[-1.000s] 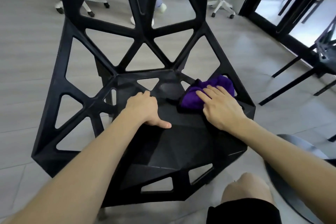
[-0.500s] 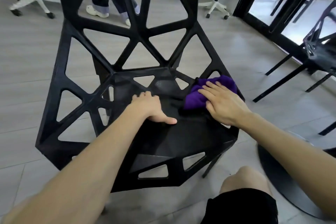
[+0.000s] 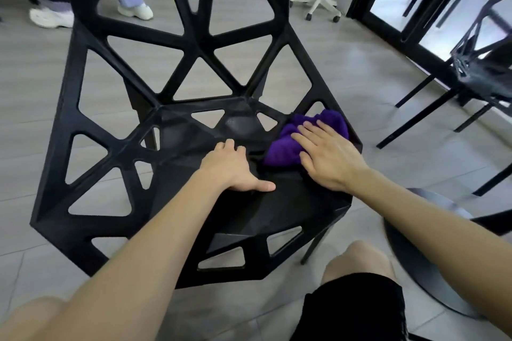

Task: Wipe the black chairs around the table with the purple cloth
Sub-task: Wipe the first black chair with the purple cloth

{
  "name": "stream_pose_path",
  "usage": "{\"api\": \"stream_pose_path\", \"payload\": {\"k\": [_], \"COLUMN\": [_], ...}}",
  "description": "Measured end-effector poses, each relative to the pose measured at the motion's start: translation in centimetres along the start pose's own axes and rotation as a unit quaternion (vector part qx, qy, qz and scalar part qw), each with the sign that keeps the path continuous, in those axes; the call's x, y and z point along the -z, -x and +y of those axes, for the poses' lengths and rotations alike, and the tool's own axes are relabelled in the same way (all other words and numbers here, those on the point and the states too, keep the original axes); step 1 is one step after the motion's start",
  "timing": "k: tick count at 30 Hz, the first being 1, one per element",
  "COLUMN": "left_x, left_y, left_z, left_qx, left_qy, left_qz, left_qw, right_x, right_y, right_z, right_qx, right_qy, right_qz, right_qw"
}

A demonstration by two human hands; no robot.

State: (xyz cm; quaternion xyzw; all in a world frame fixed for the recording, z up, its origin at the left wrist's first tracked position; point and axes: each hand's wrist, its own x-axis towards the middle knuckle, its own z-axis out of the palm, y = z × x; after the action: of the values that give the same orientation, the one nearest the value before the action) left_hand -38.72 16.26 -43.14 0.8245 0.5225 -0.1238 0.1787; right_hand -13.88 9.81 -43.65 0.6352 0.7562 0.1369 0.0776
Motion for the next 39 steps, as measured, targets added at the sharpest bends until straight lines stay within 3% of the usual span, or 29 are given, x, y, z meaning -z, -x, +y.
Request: {"api": "stream_pose_path", "payload": {"k": [6,11,15,21,24,29,34,39], "left_x": [0.3,0.3,0.1,0.0,-0.1,0.1,0.5,0.6], "left_y": [0.0,-0.2,0.0,0.1,0.1,-0.2,-0.3,-0.7], "left_z": [0.3,0.1,0.0,-0.2,-0.1,-0.1,0.5,0.4], "left_qx": [0.013,0.012,0.012,0.012,0.008,0.007,0.017,0.011], "left_qy": [0.009,0.01,0.008,0.027,0.028,0.011,-0.022,-0.016], "left_qz": [-0.01,-0.019,-0.027,-0.025,-0.028,-0.032,-0.044,-0.038], "left_qw": [1.0,1.0,1.0,0.999,0.999,0.999,0.999,0.999], "right_x": [-0.5,1.1,1.5,-0.8,0.7,2.4,0.3,1.8], "right_y": [-7.4,1.5,4.6,-5.7,-3.1,6.5,1.8,5.6], "right_z": [-2.2,2.3,2.5,-0.9,-0.2,-0.2,-2.9,-3.1], "right_qx": [0.009,0.056,0.04,0.019,0.036,0.074,-0.018,0.029], "right_qy": [0.013,-0.014,0.006,-0.055,-0.086,-0.09,-0.089,-0.09], "right_qz": [-0.077,0.035,0.086,0.014,-0.004,0.063,0.07,0.09], "right_qw": [0.997,0.998,0.996,0.998,0.996,0.991,0.993,0.991]}}
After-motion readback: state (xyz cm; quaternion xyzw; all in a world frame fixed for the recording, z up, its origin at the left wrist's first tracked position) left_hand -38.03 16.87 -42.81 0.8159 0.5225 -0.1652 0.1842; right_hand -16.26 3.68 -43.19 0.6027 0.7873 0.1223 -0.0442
